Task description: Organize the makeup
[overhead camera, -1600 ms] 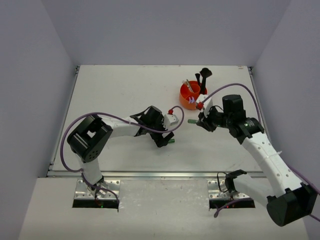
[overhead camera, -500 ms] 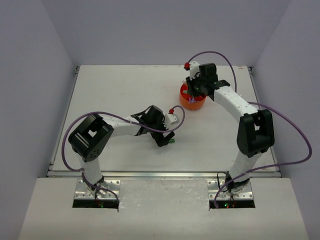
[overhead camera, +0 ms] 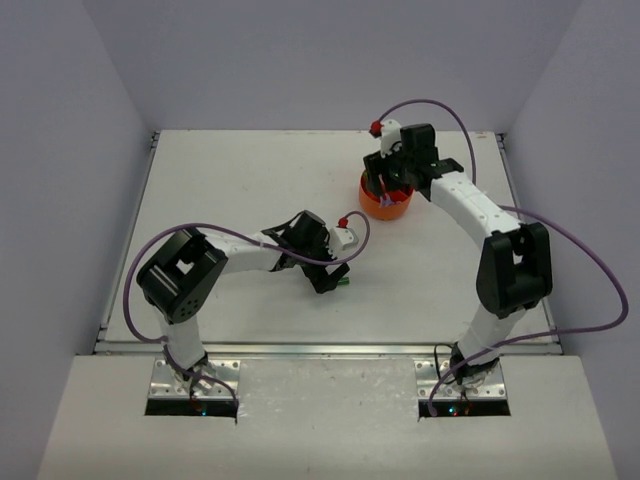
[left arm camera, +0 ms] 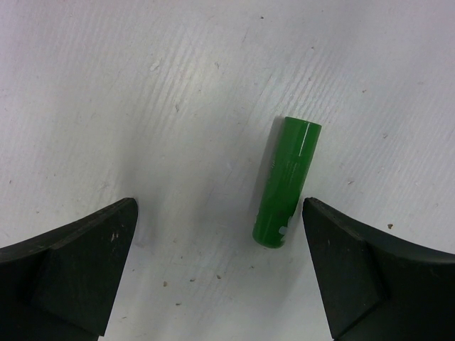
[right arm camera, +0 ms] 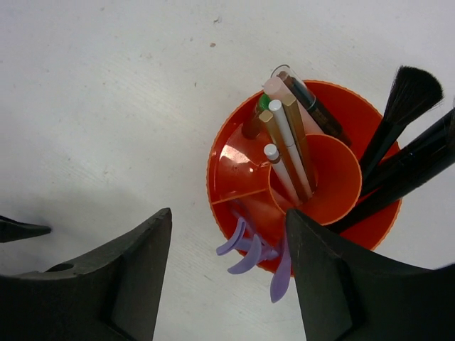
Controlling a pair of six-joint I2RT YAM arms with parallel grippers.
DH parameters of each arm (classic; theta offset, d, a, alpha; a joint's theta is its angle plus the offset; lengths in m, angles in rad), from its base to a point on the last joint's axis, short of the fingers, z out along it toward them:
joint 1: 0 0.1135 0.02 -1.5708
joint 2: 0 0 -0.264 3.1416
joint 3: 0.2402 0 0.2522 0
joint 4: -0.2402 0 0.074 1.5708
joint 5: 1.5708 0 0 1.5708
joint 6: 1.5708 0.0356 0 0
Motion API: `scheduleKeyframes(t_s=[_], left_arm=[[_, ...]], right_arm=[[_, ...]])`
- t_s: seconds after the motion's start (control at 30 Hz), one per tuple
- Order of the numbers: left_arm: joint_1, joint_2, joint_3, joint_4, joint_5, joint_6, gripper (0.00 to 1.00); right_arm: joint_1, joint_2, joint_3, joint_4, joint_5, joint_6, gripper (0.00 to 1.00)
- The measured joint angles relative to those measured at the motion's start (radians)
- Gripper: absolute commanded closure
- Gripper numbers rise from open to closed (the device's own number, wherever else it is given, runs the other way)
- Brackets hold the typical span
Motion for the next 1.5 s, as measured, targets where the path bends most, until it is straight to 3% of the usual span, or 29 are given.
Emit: scheduleKeyframes(t_s=[0.3,0.5,0.6,0.67,0.8,0.83,1.13,1.3,1.5], left_arm=[[-0.002,0.006,0.015,-0.03,0.003,0.046,0.22],[-0.057,0.01,0.023,-0.058,-0.041,0.126,0.26],[-0.102,0.021,0.035,-0.052,-0.053,0.151,0.35],[-0.12,0.03,0.044,-0.047,-0.048,0.158,0.47],[-0.133,0.047,0.062,-0.049,-0.028,0.163,0.92],[-0.133,0.05,0.066,-0.05,-0.024,0.163,0.99],[-0.12,0.071,0.131,-0.138,-0.017,0.156,1.0],[-0.035,0.095,0.323,-0.272,0.051,0.035,1.0],[0.077,0.088,0.566,-0.146,0.132,-0.153,1.0]], right_arm=[[0.0,-0.214,-0.092,0.057,-0.007,0.005,0.31],[0.0,-0.256,-0.168,0.083,-0.006,0.004,0.31],[0.0,-0.257,-0.206,0.081,-0.006,0.003,0.31],[0.0,-0.261,-0.228,0.078,-0.006,0.0,0.31],[0.0,-0.287,-0.263,0.075,-0.002,-0.004,0.31],[0.0,-0.297,-0.27,0.074,0.0,-0.006,0.31],[-0.002,-0.386,-0.308,0.081,0.051,-0.004,0.3],[-0.07,-0.451,-0.325,0.078,0.119,0.093,0.3],[-0.182,-0.58,-0.398,0.089,0.226,0.182,0.3]])
